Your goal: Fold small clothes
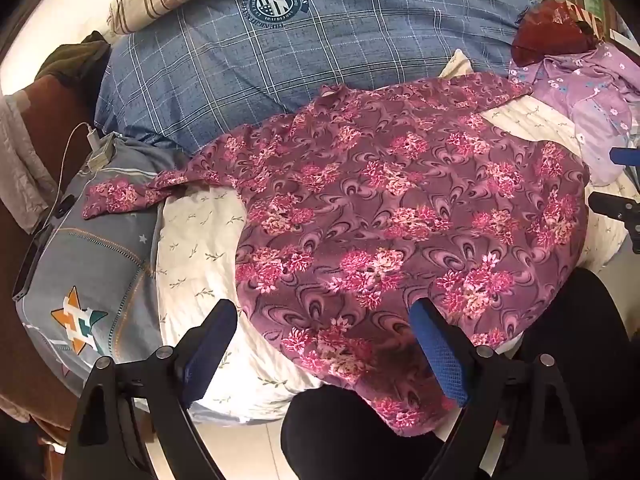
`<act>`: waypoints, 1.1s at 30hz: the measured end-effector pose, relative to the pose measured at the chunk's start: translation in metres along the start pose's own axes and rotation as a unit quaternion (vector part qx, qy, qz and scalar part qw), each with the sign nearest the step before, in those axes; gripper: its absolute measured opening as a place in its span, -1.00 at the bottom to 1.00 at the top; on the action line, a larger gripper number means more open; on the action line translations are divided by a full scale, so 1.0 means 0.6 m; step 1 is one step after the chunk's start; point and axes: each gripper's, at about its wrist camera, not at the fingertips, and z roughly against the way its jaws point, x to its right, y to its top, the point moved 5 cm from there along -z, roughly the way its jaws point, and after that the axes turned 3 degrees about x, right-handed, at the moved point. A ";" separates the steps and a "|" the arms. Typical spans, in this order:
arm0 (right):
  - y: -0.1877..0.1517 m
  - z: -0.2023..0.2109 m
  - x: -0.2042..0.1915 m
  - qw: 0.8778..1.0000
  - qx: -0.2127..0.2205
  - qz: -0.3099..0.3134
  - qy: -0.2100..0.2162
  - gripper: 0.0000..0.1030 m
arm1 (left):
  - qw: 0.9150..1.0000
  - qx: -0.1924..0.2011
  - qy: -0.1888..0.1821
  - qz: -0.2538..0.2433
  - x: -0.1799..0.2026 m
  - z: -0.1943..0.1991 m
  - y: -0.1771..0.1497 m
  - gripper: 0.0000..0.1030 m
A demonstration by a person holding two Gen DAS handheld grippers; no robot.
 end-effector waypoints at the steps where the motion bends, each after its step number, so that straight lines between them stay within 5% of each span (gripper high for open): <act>1: 0.001 -0.001 0.000 1.000 0.000 0.001 0.001 0.93 | 1.000 0.001 0.000 0.000 0.000 0.001 0.001 0.73; 33: 0.014 -0.034 0.008 1.000 0.003 -0.013 0.011 0.93 | 0.998 -0.025 -0.016 0.047 -0.012 -0.039 0.032 0.73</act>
